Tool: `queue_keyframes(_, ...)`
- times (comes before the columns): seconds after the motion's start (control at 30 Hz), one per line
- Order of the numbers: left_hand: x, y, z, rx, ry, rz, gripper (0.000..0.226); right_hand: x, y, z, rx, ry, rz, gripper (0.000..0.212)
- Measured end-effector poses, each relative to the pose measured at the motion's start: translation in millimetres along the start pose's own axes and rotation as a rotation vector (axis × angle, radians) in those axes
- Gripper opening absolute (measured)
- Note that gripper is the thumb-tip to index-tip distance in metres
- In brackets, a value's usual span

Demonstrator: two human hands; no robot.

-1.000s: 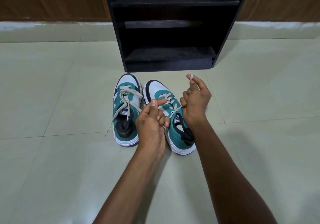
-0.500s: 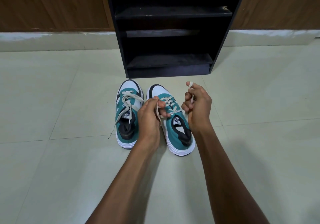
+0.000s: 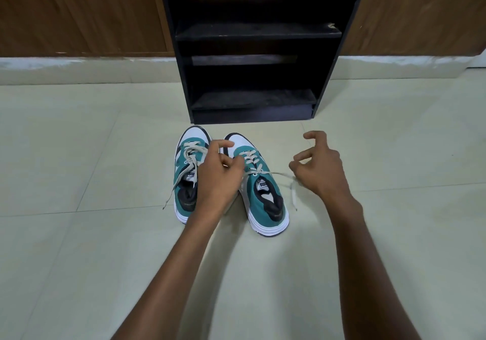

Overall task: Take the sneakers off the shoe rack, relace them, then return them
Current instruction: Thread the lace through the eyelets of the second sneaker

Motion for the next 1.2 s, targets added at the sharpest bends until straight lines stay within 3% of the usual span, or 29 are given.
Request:
queue_keyframes(0.07, -1, 0, 1, 0.228, 0.029, 0.074, 0.016, 0, 5, 3, -0.096, -0.043, 0.159, 0.060)
queue_keyframes(0.17, -3, 2, 5, 0.427, 0.031, 0.161, 0.017, -2, 19, 5, -0.209, -0.076, 0.365, 0.042)
queue_keyframes(0.43, -2, 2, 8, 0.491, 0.023, 0.121, 0.009, -4, 20, 2, -0.231, -0.028, 0.286, 0.009)
queue_keyframes(0.6, -2, 11, 7, 0.642, 0.076, 0.257, 0.024, -6, 14, 12, 0.040, 0.072, 0.254, 0.028)
queue_keyframes(0.7, -4, 14, 3, 0.493, -0.014, 0.267, 0.033, -4, 12, 20, 0.499, 0.257, 0.174, 0.022)
queue_keyframes(0.83, -3, 15, 3, 0.151, -0.212, 0.278, 0.039, -10, 11, 25, 0.907, 0.175, 0.185, 0.027)
queue_keyframes(1.07, -3, -2, 1, 0.128, -0.373, 0.436, 0.037, -13, 16, 24, 1.142, 0.160, 0.191, 0.018)
queue_keyframes(1.2, 3, -7, -12, -0.089, -0.241, 0.256, 0.026, -14, 17, 24, 1.096, 0.159, 0.171, 0.022)
Point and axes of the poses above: each hand's wrist, its own x-axis towards the middle knuckle, its own y-axis out of the palm, z = x × y, the point moved 3 cm from there along x, towards the middle knuckle, and after that the axes turned 1 degree about z, right-handed, at the moved point
